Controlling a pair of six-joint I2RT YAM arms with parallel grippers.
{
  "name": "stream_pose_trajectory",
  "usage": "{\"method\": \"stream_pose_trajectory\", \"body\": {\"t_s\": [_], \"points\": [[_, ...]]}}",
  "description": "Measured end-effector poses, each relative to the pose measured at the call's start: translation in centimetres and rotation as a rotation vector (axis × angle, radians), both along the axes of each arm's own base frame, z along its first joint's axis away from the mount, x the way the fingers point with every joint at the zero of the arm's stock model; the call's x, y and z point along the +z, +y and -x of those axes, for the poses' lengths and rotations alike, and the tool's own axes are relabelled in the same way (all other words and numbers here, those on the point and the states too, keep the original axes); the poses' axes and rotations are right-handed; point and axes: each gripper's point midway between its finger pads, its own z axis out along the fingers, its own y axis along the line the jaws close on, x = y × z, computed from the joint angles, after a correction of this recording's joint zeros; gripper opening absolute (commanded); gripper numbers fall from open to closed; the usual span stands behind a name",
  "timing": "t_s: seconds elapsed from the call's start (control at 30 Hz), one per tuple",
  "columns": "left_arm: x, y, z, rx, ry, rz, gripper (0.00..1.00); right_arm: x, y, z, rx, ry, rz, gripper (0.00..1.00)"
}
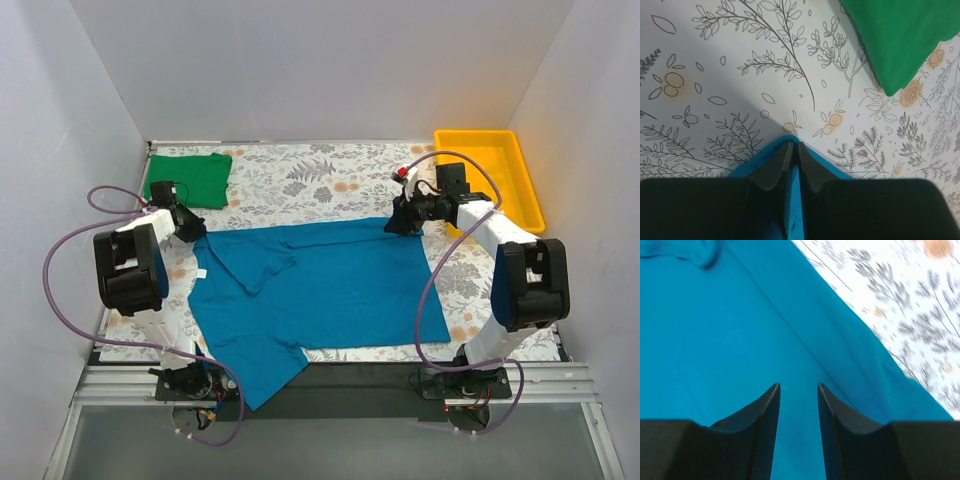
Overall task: Fold and stack the t-shirts
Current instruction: Fold the tshirt
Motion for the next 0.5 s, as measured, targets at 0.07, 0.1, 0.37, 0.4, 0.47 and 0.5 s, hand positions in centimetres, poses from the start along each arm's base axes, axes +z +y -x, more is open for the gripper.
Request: {"method": "stream_pose_trajectory", "body": {"t_s": [0.07, 0.1, 0.37, 0.4, 0.47, 0.5], "points": [[0.0, 0.3, 0.0, 0.003, 0.004, -0.002, 0.11, -1.1, -1.0, -0.9, -0.063, 0.022, 0.039, 0.42], [0.0, 0.5, -0.1, 0.004, 0.005, -0.002, 0.11, -1.7, -1.6, -1.4, -0.104, 0.037, 0.058, 0.42], [0.3, 2.0, -0.4, 0.022, -0.003, -0.010, 0.24, -4.9, -6.2, -4.3, -0.361, 0.113, 0.162, 0.41], [0.5, 2.2, -0.4, 0.026, -0.008, -0.012, 0.25, -5.2, -6.5, -4.4, -0.379, 0.119, 0.168, 0.41], [1.3, 2.4, -0.3, 0.032, -0.027, -0.016, 0.28, -5.7, -7.2, -4.7, -0.408, 0.134, 0.173, 0.41], [1.9, 2.4, -0.2, 0.033, -0.043, -0.018, 0.28, -5.8, -7.4, -4.7, -0.417, 0.142, 0.172, 0.40]]}}
